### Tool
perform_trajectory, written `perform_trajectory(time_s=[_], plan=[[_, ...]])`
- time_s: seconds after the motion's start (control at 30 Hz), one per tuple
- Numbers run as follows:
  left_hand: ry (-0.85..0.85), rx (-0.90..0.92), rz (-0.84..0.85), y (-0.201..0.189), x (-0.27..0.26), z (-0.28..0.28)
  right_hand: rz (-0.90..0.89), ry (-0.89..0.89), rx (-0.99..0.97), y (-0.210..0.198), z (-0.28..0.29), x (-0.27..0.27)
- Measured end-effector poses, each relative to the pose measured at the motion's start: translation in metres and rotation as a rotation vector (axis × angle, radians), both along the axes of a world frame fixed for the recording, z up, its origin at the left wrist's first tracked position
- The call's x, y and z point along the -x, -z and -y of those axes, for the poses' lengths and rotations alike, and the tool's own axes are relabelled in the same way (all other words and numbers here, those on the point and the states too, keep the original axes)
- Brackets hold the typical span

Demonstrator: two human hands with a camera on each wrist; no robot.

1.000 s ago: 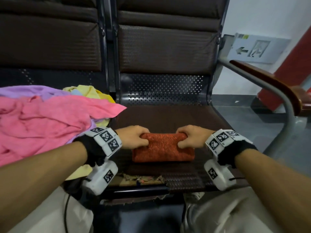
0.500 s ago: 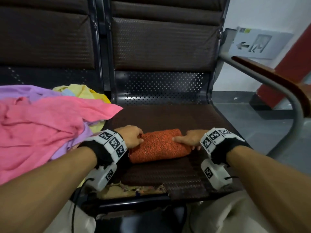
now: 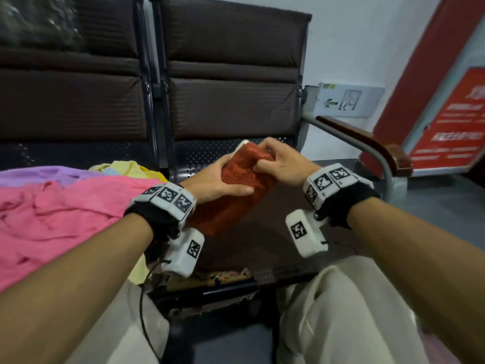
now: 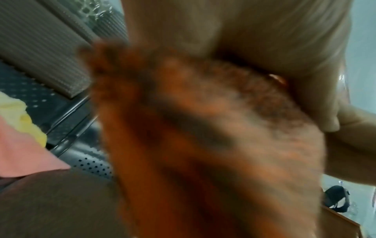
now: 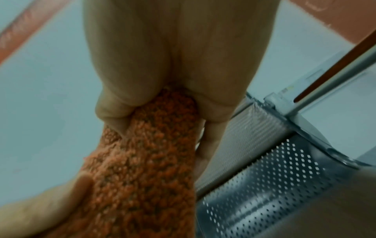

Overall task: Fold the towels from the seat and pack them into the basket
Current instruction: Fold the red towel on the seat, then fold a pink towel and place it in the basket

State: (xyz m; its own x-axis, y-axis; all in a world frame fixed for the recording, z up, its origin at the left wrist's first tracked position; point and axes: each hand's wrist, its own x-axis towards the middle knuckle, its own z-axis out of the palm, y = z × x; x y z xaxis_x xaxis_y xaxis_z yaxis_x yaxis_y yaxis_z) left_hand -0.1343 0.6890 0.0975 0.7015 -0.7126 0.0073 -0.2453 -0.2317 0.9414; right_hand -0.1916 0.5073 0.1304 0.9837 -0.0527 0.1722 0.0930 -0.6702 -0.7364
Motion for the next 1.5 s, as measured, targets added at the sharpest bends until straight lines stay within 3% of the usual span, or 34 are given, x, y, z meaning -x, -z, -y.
perform_trajectory(time_s=[0.1, 0.23, 0.33, 0.5, 0.67, 0.87, 1.1, 1.2, 1.27, 1.4, 1.5], plan=[[0.017, 0.044, -0.083, -0.021, 0.017, 0.01, 0.113, 0.039, -0.07, -0.03, 0.015, 0.023], [0.148, -0.083, -0.108, -0.04, 0.041, 0.035, 0.207, 0.177, -0.216, -0.047, 0.06, 0.057], [0.112, -0.161, 0.006, -0.053, 0.055, 0.077, 0.202, 0.265, -0.355, -0.042, 0.106, 0.089], [0.162, -0.4, 0.346, -0.051, 0.091, 0.179, 0.205, 0.437, -0.485, -0.008, 0.189, 0.162], [0.377, -0.456, 0.497, 0.009, 0.148, 0.273, 0.111, 0.632, -0.561, 0.059, 0.267, 0.25], [0.592, -0.535, 0.405, 0.127, 0.233, 0.36, -0.145, 0.849, -0.463, 0.158, 0.336, 0.347], [0.875, -0.706, 0.231, 0.238, 0.313, 0.415, -0.591, 0.928, -0.285, 0.254, 0.378, 0.42], [1.054, -0.79, 0.183, 0.266, 0.336, 0.423, -0.772, 0.92, -0.311, 0.284, 0.381, 0.441], [1.108, -0.872, 0.249, 0.277, 0.343, 0.423, -0.856, 0.891, -0.25, 0.307, 0.378, 0.447], [1.043, -0.921, 0.33, 0.285, 0.335, 0.421, -0.965, 0.865, -0.153, 0.351, 0.364, 0.444], [0.997, -0.855, 0.311, 0.272, 0.315, 0.416, -1.051, 0.862, -0.039, 0.36, 0.357, 0.438]])
